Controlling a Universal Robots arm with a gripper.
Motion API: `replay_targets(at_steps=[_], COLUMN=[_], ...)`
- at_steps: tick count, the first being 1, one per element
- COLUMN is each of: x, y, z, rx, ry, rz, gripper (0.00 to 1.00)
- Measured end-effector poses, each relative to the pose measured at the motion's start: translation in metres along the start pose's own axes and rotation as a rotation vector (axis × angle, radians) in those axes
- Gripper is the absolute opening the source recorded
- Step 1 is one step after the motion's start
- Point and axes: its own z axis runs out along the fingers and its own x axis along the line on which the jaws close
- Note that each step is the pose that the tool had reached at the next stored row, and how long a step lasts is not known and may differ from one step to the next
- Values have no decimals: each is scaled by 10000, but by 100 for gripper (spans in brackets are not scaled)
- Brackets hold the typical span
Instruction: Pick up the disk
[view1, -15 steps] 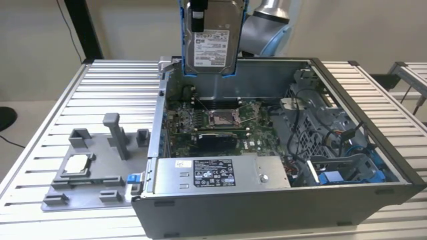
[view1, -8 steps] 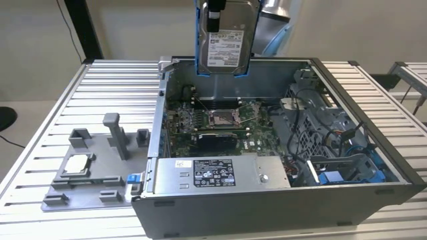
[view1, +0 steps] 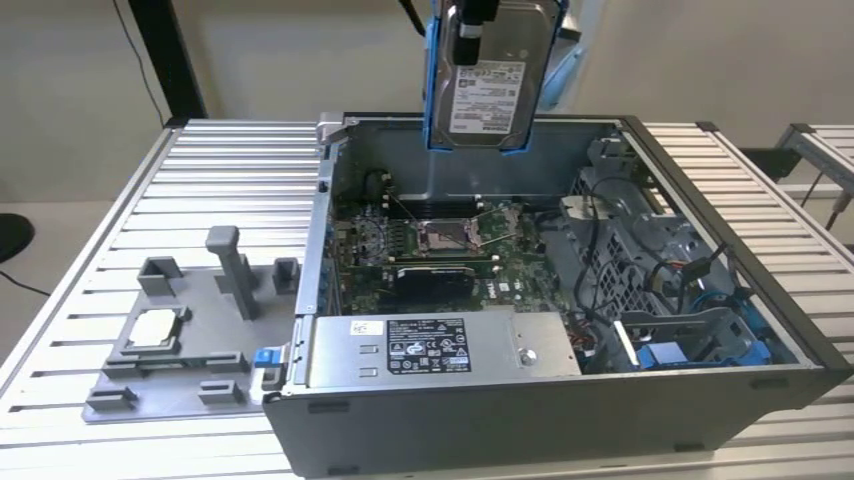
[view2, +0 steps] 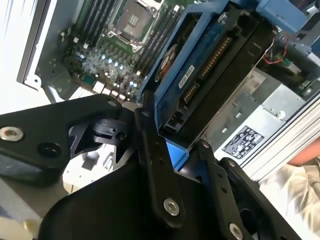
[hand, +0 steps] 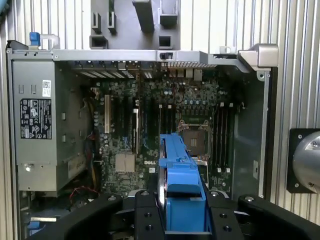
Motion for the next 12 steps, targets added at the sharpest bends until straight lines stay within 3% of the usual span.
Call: replay_targets(at_steps=[4,5,9,12], x=[1,1,23,141], y=[-169,-186,-189,-188], z=[-1,-3,-2,-1], rx=[-20,-20,-20,-22], ry=[-2,1,-2,0], rz=[-1,-1,-2,-1], gripper=[0,0,0,0])
